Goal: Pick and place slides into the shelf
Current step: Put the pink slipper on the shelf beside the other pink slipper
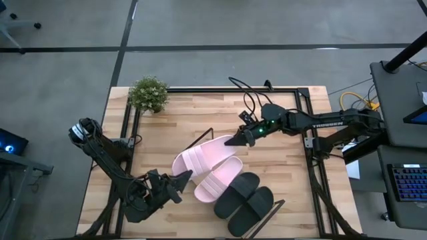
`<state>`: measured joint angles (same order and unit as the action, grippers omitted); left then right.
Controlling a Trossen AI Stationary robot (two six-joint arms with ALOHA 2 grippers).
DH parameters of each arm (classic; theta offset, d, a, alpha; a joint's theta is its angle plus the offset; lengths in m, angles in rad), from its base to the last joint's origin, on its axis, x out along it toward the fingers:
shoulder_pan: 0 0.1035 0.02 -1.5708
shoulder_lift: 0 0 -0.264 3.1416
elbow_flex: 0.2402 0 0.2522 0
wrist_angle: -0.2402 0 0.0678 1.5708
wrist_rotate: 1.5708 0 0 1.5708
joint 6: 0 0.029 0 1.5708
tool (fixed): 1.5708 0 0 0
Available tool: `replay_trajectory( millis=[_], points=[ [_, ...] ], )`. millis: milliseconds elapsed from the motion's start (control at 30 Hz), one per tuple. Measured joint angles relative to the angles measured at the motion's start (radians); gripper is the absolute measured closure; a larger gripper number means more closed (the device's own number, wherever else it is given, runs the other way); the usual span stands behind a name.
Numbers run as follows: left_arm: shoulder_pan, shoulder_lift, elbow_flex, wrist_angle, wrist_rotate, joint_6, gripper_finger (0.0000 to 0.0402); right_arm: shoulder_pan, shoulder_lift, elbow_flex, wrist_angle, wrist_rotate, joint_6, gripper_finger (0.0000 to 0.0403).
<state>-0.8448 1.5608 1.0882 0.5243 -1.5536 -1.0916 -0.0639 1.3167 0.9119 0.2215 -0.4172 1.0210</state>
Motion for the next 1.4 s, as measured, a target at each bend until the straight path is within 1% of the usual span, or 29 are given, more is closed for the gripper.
replay_trajectory(
  millis=[100,167,233,333,400,467,667,900,1067,1200,1400],
  points=[
    [0.000,0.000,0.000,0.001,0.004,-0.001,0.0401,0.000,0.000,0.000,0.005,0.000,0.000,0.0272],
    [0.000,0.000,0.000,0.003,0.004,-0.001,0.0401,0.000,0.000,0.000,0.004,0.000,0.000,0.0247],
    [0.000,0.000,0.000,0.012,0.005,-0.001,0.0401,0.000,0.000,0.000,0.004,0.000,0.000,0.0233],
    [0.000,0.000,0.000,0.017,0.007,-0.001,0.0401,0.000,0.000,0.000,0.003,0.000,0.000,0.0227],
    [0.000,0.000,0.000,0.017,0.008,-0.001,0.0401,0.000,0.000,0.000,0.001,0.000,0.001,0.0236],
    [0.000,0.000,0.000,0.018,0.008,-0.001,0.0401,0.000,0.000,0.000,0.000,0.000,0.000,0.0256],
    [0.000,0.000,0.000,0.019,0.011,-0.001,0.0401,-0.001,0.000,0.000,-0.001,0.002,-0.008,0.0347],
    [-0.001,0.000,0.000,0.038,0.042,-0.002,0.0401,0.000,0.000,0.000,-0.001,-0.001,-0.007,0.0349],
    [-0.001,0.000,0.000,0.044,0.056,-0.002,0.0393,0.000,0.000,0.000,-0.001,-0.001,0.000,0.0337],
    [-0.001,0.000,0.000,0.044,0.060,-0.002,0.0364,0.000,0.000,0.000,-0.001,-0.001,-0.001,0.0346],
    [0.000,0.000,0.000,0.044,0.061,-0.003,0.0300,0.000,0.000,0.000,-0.001,-0.001,0.000,0.0347]
  ],
)
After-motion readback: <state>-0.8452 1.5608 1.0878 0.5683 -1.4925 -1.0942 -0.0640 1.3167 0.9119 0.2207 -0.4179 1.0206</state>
